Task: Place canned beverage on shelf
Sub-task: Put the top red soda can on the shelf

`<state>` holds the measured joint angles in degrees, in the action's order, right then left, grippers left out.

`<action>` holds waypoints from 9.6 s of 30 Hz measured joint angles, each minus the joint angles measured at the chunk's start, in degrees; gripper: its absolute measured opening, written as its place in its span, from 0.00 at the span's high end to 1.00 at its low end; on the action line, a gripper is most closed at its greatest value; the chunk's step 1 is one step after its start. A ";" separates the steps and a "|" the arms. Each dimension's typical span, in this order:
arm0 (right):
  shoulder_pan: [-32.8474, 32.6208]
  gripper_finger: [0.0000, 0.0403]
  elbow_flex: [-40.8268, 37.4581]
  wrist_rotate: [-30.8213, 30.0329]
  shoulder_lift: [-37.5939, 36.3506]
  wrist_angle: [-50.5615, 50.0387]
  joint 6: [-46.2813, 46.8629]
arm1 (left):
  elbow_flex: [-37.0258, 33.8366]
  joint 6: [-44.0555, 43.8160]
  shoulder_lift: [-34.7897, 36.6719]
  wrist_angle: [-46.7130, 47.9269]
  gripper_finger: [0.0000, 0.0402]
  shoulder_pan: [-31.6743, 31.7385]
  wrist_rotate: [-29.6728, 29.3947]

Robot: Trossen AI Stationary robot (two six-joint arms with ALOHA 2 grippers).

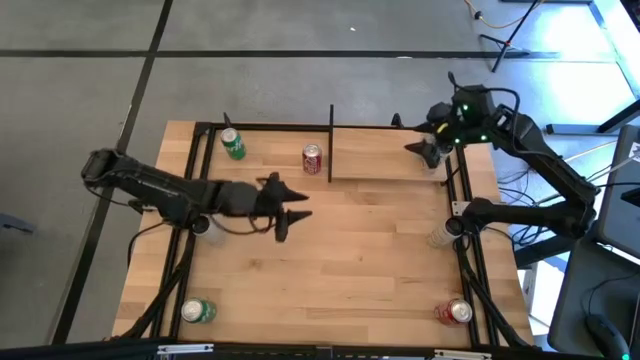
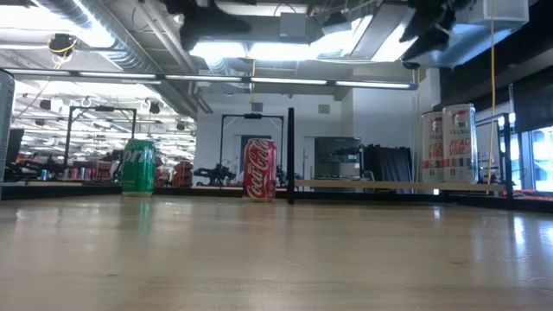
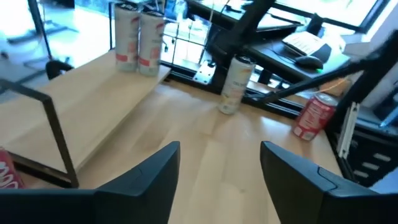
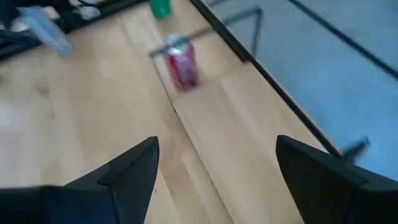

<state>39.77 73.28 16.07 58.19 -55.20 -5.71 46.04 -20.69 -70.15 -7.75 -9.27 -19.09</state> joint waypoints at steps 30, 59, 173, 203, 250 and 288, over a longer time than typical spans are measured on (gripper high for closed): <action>-18.01 0.24 -0.09 -14.06 10.89 14.65 12.70 | 9.17 19.60 -6.38 15.72 0.31 39.73 27.82; -18.01 0.24 -0.09 -16.08 11.15 12.67 10.00 | 11.41 17.16 -14.44 15.80 0.14 40.30 15.22; -25.56 0.24 -19.39 -2.94 11.08 25.23 -1.01 | 11.47 4.60 -32.79 -2.25 0.28 8.00 4.86; -34.91 0.24 -19.39 -3.99 18.06 39.20 2.51 | 13.72 4.77 -13.02 24.02 0.17 6.98 9.60; -38.26 0.09 -16.06 -14.33 37.14 43.77 18.03 | -9.35 3.18 9.42 27.01 0.17 2.11 10.39; -3.44 0.31 -15.89 -12.22 10.74 19.65 -5.69 | -9.35 -3.15 9.38 16.96 0.17 2.13 3.77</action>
<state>36.33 57.38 3.84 68.93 -35.56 -11.40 36.69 -23.85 -60.77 9.21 -7.14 -15.32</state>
